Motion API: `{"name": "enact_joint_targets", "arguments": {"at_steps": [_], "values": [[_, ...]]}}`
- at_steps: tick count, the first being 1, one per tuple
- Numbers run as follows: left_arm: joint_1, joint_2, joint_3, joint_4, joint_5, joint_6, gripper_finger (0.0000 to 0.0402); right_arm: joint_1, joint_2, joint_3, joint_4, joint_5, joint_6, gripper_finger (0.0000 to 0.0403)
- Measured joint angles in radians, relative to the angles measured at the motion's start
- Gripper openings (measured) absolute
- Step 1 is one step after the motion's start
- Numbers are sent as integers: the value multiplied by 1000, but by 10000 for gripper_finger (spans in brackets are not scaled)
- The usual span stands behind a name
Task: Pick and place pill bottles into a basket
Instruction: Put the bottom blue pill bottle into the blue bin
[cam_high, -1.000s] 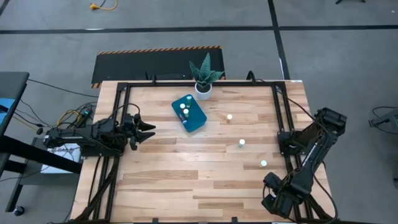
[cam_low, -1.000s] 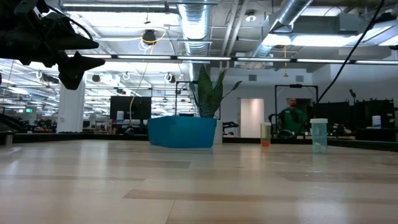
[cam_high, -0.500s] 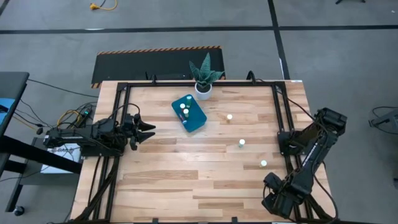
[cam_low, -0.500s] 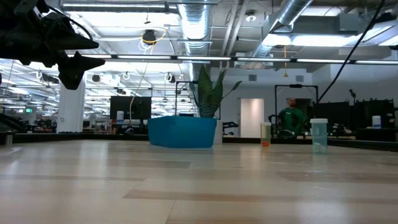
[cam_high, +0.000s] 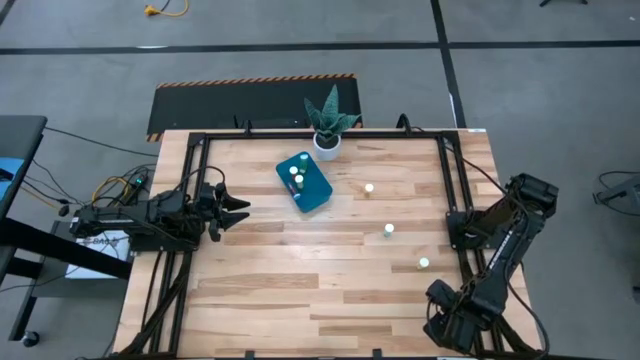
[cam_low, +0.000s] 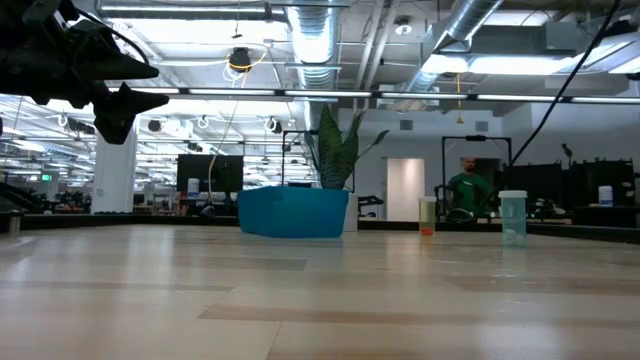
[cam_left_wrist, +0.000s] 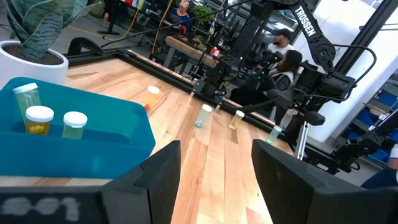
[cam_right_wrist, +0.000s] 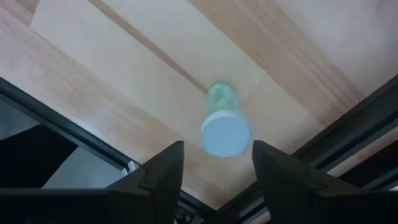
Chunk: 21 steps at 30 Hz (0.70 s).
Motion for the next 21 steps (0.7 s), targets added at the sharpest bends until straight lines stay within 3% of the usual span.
{"name": "enact_joint_targets", "arguments": {"at_steps": [6,11,16,21], "values": [[0,0,0,0,0,0,186,-2,-2,-47,71,-4,1,241],[0,0,0,0,0,0,186,-6,-2,-108,195,-17,9,254],[0,0,0,0,0,0,186,-16,-4,-112,170,-7,5,237],[0,0,0,0,0,0,186,-15,-4,-112,162,-3,3,186]]}}
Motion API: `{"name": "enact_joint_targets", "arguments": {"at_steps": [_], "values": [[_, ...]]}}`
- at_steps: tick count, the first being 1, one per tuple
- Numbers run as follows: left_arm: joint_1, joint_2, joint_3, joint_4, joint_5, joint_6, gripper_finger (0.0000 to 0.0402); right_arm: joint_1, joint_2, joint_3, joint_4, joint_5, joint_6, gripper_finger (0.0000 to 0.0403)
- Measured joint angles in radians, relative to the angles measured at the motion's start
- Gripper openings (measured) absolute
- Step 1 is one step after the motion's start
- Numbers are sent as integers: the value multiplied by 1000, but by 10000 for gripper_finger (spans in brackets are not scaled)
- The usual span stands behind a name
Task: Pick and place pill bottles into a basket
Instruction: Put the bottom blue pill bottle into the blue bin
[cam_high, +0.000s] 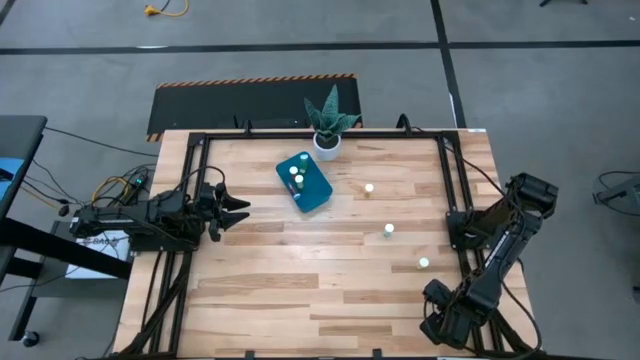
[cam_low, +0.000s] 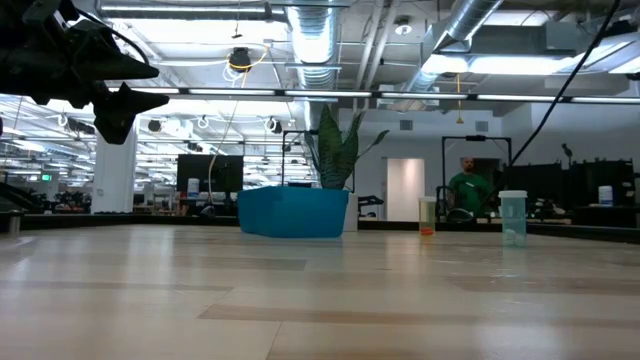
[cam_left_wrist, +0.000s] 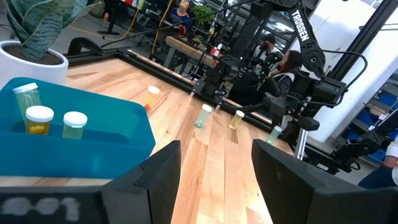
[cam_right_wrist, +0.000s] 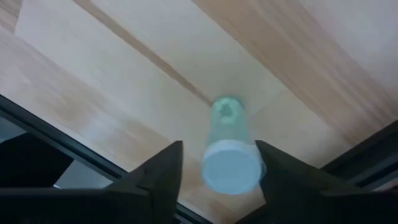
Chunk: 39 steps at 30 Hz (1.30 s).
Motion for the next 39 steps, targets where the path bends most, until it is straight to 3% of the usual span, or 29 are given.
{"name": "enact_joint_targets", "arguments": {"at_steps": [8,13,16,21,25,30,39], "values": [[0,0,0,0,0,0,186,-11,0,20,0,-7,-29,98],[0,0,0,0,0,0,186,-82,0,82,-1,-10,-159,113],[0,0,0,0,0,0,186,-162,0,137,-15,-16,-316,123],[0,0,0,0,0,0,186,-337,0,246,-82,-19,-676,99],[0,0,0,0,0,0,186,-501,0,326,-110,-22,-935,102],[0,0,0,0,0,0,186,-729,0,395,-133,-50,-1188,122],[0,0,0,0,0,0,186,-1101,50,556,-176,-81,-1600,103]]}}
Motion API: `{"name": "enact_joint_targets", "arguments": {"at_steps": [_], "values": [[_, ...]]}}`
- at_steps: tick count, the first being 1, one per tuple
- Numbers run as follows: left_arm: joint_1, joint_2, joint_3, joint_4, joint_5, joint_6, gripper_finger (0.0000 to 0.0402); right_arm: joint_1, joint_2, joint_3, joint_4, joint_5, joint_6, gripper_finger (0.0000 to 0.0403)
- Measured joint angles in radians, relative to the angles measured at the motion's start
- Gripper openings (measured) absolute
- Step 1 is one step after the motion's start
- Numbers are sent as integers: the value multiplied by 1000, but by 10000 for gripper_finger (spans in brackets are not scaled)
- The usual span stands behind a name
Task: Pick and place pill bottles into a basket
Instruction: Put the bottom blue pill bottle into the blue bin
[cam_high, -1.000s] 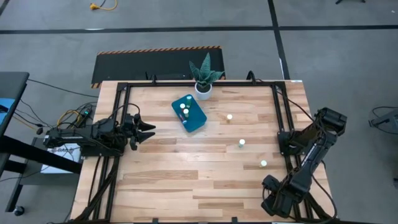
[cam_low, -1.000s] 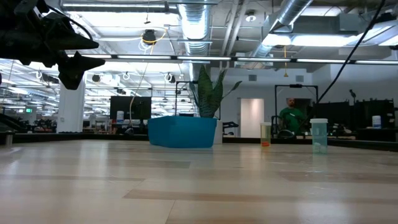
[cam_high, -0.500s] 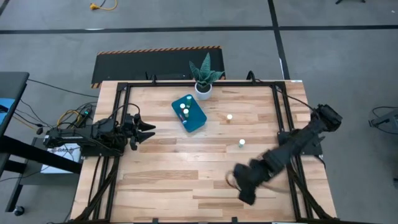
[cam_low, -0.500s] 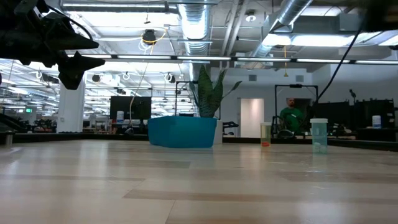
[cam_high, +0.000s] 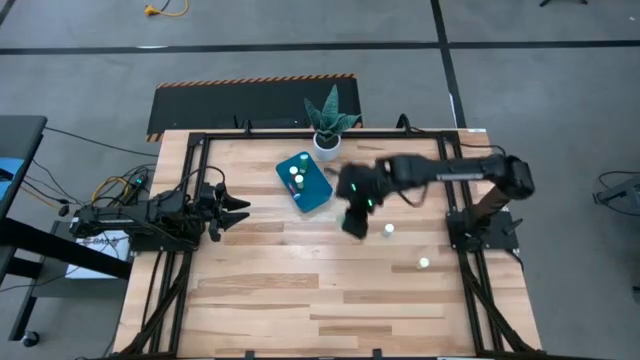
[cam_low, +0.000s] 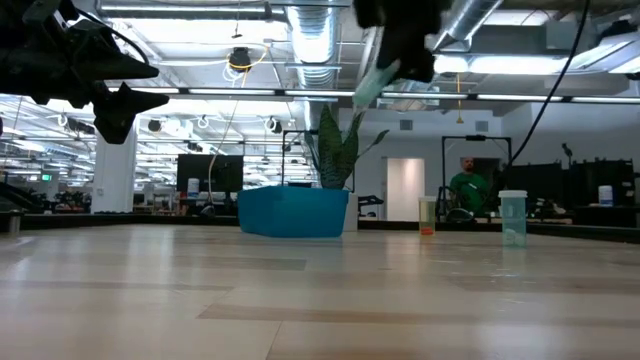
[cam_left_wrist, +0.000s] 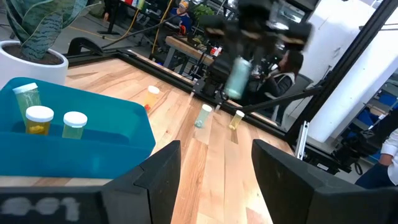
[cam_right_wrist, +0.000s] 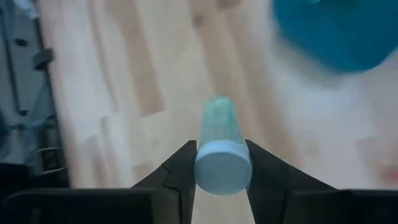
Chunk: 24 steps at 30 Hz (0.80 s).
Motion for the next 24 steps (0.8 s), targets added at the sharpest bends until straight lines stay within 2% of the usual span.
{"name": "enact_joint_targets", "arguments": {"at_steps": [4,11,18,24], "values": [[0,0,0,0,0,0,186,-113,100,139,-71,0,-169,116],[0,0,0,0,0,0,186,-249,273,373,-155,-4,-402,108],[0,0,0,0,0,0,186,-319,432,523,-287,8,-519,113],[0,0,0,0,0,0,186,-327,544,590,-335,8,-535,110]]}}
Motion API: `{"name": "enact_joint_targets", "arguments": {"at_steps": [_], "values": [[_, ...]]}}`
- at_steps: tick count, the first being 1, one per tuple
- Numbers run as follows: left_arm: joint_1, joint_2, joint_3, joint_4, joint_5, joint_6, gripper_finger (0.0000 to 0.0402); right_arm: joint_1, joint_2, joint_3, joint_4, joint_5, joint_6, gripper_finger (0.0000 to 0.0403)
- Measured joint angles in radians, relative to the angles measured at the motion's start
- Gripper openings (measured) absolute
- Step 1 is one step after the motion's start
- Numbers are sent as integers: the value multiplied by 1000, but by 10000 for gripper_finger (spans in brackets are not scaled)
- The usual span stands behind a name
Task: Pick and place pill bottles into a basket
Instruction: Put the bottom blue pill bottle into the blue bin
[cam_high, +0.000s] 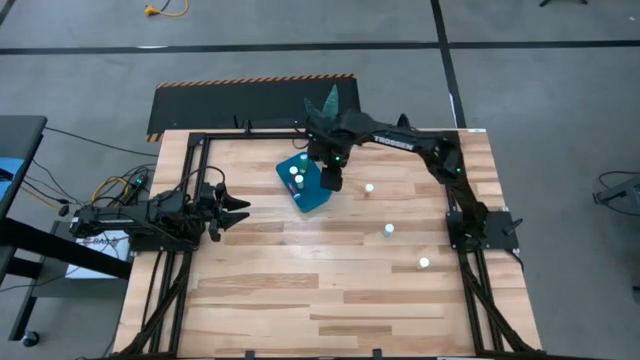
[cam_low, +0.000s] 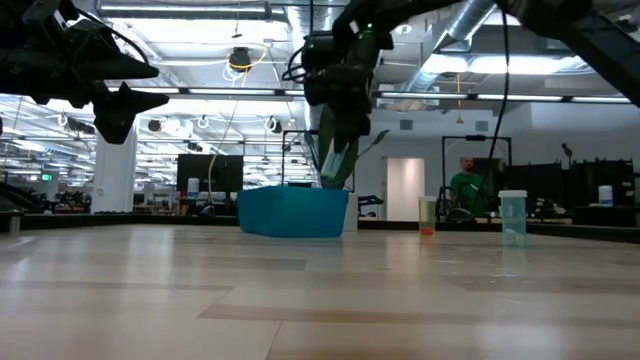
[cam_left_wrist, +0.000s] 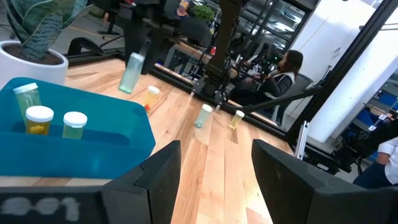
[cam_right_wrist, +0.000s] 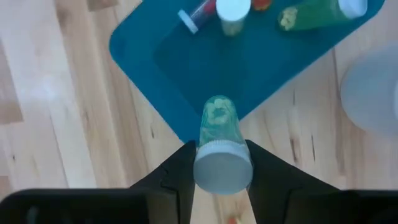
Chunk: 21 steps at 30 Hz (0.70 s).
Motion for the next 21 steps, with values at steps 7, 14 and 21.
{"name": "enact_joint_targets", "arguments": {"at_steps": [7,14,21], "values": [[0,0,0,0,-2,0,186,22,77,96,-30,1,14,111],[0,0,0,0,-2,0,186,52,154,176,-102,17,10,113],[0,0,0,0,-3,0,186,76,196,207,-144,46,1,111]]}}
